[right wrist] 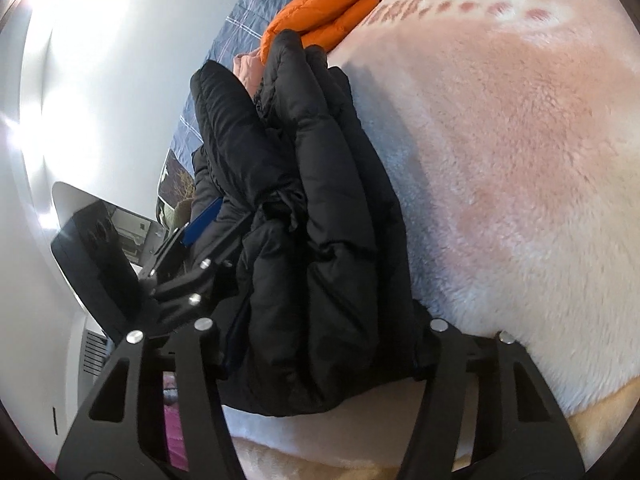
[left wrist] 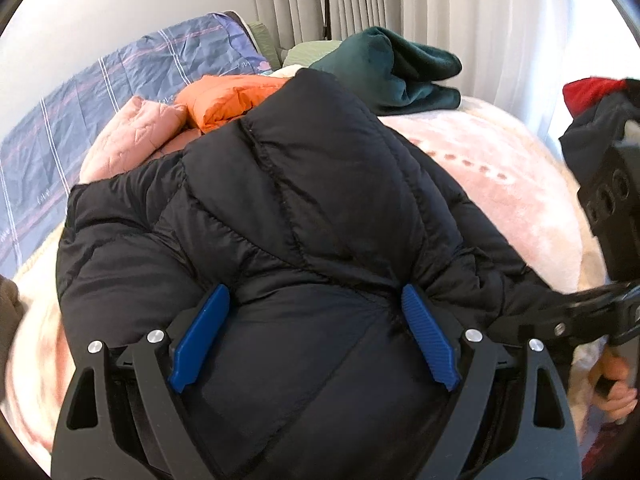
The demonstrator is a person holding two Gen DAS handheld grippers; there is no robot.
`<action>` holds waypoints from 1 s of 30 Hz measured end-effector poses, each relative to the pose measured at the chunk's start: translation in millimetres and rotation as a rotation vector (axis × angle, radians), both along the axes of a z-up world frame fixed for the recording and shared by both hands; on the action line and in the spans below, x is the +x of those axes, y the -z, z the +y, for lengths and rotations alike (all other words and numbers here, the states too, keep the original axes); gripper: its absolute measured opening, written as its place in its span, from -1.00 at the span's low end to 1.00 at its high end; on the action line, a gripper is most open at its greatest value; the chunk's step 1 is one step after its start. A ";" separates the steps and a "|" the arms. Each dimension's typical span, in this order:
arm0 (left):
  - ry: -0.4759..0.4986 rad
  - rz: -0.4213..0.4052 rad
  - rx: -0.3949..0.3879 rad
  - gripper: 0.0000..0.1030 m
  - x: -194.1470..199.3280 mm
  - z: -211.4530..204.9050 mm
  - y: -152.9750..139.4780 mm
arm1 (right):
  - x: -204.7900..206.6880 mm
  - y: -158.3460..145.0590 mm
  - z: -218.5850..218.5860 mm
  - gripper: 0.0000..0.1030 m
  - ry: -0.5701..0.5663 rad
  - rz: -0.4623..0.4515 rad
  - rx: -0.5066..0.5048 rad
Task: Fold large clothes
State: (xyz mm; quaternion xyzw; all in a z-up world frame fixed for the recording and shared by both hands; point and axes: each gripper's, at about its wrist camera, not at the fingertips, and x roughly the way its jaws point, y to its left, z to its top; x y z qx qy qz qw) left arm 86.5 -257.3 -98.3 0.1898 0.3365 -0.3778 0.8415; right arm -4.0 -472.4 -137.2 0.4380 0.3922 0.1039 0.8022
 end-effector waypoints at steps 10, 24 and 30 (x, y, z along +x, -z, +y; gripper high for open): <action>-0.004 0.050 -0.041 0.71 6.7 1.5 -2.5 | 10.2 -3.6 17.8 -0.02 -0.023 0.018 -0.122; -0.434 0.349 -0.420 0.88 97.2 150.8 -14.6 | 12.7 -1.4 26.7 -0.18 -0.054 0.003 -0.162; -0.353 0.641 -0.561 0.97 136.0 140.1 44.6 | 15.9 -1.3 33.1 -0.18 -0.056 0.006 -0.172</action>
